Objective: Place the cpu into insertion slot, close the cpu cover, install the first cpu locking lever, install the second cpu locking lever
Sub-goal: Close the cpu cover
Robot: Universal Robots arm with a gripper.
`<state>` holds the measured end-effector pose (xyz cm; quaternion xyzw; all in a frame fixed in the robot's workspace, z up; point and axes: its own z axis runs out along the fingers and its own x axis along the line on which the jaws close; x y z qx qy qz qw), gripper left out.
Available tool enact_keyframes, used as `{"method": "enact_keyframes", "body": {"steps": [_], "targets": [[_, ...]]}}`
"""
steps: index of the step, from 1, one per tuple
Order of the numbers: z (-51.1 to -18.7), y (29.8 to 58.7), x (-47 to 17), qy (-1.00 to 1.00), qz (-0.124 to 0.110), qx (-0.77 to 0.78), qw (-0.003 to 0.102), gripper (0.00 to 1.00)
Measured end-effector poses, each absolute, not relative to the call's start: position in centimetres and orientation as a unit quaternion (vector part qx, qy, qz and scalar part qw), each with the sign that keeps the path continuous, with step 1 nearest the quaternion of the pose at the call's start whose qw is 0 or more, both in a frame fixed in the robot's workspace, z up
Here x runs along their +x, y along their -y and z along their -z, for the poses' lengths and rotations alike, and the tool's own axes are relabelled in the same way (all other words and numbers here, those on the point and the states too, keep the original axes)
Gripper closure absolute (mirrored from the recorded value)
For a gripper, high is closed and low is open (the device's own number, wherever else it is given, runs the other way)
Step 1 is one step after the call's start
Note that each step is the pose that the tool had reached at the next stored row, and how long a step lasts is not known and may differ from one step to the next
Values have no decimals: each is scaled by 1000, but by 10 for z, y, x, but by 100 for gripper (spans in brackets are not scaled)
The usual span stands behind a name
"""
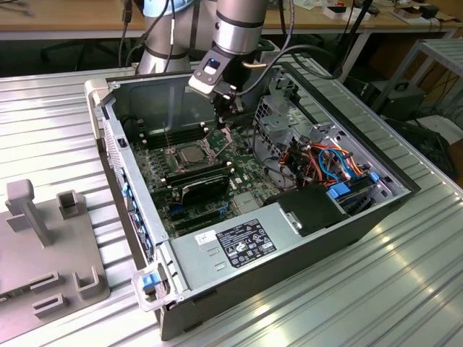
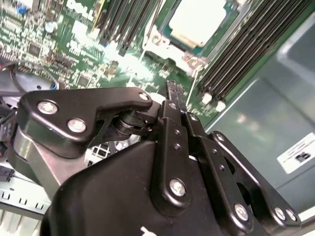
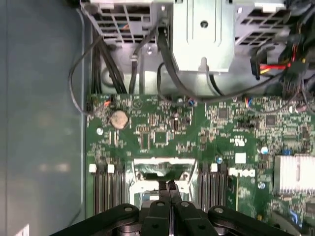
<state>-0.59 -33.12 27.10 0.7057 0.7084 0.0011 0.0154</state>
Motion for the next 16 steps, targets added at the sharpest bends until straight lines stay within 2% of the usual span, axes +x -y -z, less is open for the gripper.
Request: {"method": "enact_keyframes", "body": {"steps": [10,16], "targets": [[-269,330,34,-708,3,706,15,89],[-256,330,37,-708,5,706,12,89]]}}
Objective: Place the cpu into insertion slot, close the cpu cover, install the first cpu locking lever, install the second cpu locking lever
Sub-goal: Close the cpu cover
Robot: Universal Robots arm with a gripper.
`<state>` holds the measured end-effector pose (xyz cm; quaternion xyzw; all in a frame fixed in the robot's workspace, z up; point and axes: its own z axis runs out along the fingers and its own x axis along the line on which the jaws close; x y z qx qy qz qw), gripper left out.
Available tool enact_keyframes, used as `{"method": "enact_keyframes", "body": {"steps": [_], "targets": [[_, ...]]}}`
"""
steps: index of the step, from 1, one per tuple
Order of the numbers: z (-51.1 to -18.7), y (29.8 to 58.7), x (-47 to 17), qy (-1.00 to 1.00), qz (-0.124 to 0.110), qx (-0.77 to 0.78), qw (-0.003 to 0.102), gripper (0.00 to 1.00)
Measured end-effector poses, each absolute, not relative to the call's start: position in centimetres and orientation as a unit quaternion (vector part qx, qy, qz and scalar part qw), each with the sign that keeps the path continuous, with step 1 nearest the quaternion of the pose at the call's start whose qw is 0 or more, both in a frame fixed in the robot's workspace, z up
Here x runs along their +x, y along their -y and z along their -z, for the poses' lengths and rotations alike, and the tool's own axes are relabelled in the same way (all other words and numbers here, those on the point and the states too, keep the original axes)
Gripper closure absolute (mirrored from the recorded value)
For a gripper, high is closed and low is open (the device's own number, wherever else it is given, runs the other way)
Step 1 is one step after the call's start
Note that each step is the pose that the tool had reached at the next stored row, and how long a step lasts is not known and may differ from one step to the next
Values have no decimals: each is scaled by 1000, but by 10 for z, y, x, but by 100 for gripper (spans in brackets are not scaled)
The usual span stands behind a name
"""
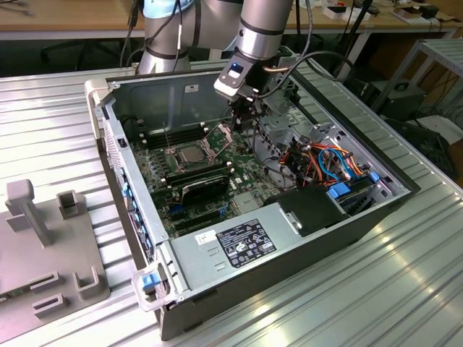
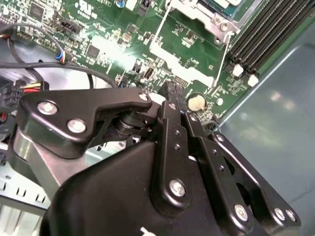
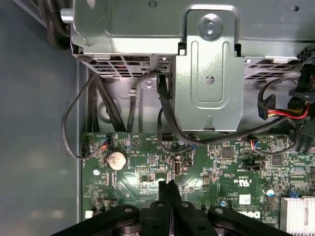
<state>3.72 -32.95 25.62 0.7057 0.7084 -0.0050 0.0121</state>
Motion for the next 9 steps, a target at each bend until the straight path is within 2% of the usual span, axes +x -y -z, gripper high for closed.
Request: {"method": "enact_keyframes", "body": {"steps": [9], "targets": [[-251,329,34,-708,6,706,11,89]]}}
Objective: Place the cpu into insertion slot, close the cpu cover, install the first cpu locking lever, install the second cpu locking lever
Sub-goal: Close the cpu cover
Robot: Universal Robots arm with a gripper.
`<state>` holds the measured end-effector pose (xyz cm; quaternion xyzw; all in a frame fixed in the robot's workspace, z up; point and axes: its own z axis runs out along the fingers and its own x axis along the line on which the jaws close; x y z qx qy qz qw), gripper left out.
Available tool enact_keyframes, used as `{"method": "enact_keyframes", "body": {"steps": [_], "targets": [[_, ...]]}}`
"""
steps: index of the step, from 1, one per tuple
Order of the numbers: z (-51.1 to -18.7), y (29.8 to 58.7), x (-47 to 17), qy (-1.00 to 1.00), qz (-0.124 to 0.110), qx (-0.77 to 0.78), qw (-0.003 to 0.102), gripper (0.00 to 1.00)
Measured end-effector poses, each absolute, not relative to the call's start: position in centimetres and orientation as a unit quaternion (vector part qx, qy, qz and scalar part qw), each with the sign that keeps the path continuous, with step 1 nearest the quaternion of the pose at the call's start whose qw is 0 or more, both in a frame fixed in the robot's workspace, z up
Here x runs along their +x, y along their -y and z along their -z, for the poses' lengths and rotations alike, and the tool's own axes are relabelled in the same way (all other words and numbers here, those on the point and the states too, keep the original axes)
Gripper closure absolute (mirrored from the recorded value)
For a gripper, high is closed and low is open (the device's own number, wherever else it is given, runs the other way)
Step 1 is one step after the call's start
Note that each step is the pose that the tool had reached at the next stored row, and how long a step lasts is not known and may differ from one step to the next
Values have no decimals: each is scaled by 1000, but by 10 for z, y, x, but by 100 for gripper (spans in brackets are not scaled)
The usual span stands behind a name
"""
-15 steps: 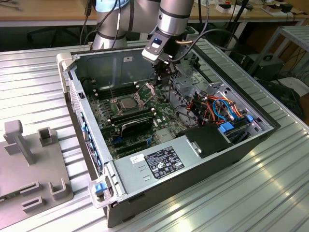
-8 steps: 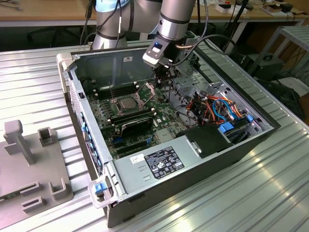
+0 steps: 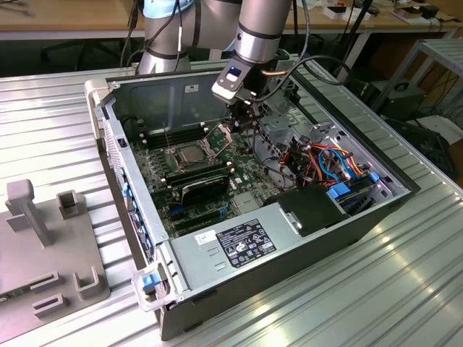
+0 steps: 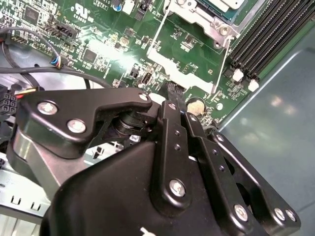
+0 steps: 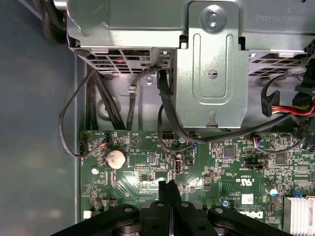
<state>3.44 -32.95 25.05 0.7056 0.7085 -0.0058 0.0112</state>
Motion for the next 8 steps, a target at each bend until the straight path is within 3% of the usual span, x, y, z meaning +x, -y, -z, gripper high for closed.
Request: {"method": "enact_keyframes", "body": {"steps": [8], "targets": [[-249,329,27,-708,6,706,11,89]]}}
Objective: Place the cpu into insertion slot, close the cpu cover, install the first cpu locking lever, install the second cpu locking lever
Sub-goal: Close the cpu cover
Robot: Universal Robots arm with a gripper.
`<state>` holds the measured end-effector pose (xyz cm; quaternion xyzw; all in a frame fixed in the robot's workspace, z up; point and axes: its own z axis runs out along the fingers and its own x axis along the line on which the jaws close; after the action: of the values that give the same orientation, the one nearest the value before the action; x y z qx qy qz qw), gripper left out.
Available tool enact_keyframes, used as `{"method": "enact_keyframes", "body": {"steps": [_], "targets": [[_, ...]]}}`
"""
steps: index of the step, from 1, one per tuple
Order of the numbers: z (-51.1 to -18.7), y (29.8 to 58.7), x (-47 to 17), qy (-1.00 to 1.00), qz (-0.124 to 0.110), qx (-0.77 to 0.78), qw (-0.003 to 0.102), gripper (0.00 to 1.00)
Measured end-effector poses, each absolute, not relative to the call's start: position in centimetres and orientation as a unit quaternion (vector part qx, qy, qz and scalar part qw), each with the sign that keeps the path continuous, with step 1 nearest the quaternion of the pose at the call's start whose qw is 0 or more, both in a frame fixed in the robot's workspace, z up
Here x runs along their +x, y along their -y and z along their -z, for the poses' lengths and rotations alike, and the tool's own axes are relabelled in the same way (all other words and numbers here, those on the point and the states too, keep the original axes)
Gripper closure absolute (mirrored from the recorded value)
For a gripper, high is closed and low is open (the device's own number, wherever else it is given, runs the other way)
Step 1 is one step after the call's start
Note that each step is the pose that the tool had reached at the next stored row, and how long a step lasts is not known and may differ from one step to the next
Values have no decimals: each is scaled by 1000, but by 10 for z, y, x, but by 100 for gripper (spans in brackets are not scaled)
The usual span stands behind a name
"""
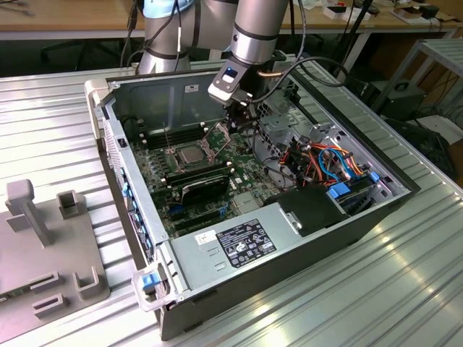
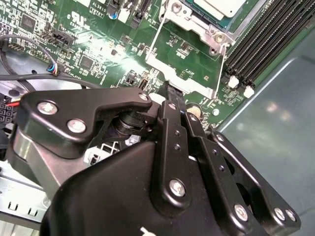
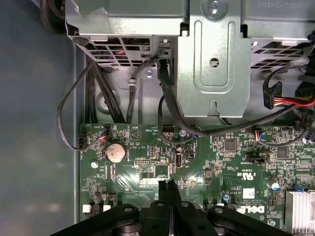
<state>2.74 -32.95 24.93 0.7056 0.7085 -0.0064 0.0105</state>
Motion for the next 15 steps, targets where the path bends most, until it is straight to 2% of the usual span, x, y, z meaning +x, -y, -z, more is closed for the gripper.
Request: {"method": "enact_keyframes", "body": {"steps": [15], "targets": [[-249,328,13,-708,7,706,10,89]]}}
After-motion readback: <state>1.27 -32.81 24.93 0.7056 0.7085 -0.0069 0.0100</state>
